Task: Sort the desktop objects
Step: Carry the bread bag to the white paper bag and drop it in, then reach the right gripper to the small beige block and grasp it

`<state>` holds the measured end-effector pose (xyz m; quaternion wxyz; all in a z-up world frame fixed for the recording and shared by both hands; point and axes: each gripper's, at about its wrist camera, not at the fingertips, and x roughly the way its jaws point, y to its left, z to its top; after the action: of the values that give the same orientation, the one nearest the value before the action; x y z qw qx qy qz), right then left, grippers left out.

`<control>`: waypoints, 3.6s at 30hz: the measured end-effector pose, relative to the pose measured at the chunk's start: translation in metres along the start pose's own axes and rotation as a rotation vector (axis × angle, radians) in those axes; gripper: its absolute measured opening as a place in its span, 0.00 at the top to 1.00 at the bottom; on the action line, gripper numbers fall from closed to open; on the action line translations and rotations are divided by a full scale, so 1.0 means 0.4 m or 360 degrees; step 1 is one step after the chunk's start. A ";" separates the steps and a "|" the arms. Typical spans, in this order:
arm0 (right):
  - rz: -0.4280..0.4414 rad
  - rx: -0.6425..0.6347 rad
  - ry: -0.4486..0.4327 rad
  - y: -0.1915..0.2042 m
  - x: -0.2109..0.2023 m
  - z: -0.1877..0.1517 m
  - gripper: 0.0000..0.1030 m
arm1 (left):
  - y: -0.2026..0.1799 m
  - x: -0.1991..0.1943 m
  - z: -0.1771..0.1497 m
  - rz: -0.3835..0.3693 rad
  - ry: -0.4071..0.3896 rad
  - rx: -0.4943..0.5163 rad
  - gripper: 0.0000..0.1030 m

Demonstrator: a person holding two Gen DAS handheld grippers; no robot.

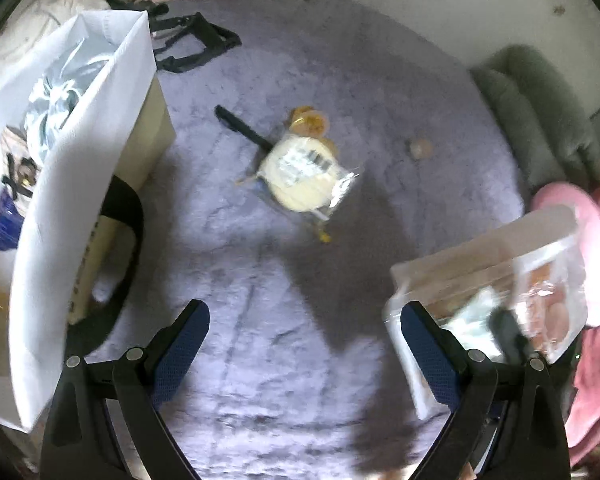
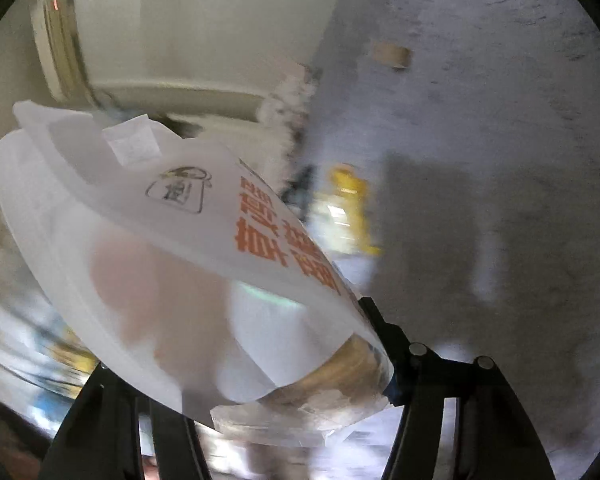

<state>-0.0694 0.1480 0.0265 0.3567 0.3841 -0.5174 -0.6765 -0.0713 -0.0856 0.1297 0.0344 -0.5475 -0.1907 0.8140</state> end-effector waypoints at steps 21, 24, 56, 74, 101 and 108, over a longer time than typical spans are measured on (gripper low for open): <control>0.0407 -0.0100 0.0559 0.351 0.521 -0.084 0.42 | 0.222 -0.401 -0.051 0.0104 -0.0926 -0.0518 0.07; 0.0334 -0.0015 0.0706 0.336 0.634 -0.137 0.41 | 0.272 -0.400 -0.057 0.0364 -0.0866 -0.0666 0.07; 0.0061 0.0490 0.0806 0.348 0.599 -0.196 0.00 | 0.376 -0.320 -0.044 0.0392 -0.0485 -0.0752 0.19; 0.0003 0.0132 0.0820 0.368 0.446 -0.141 0.00 | 0.214 -0.354 -0.033 0.0185 -0.0668 -0.0361 0.09; -0.0339 -0.0770 -0.0021 0.516 0.139 -0.250 0.00 | 0.072 -0.258 -0.036 0.0369 -0.0517 -0.0126 0.09; -0.0489 -0.0739 -0.0161 0.493 0.085 -0.250 0.00 | 0.008 -0.191 -0.037 0.0302 -0.0415 -0.0027 0.10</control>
<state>0.0208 0.0341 0.1963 0.3023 0.3318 -0.3014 -0.8412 -0.0269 -0.1048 0.1909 -0.0724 -0.4532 -0.1478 0.8761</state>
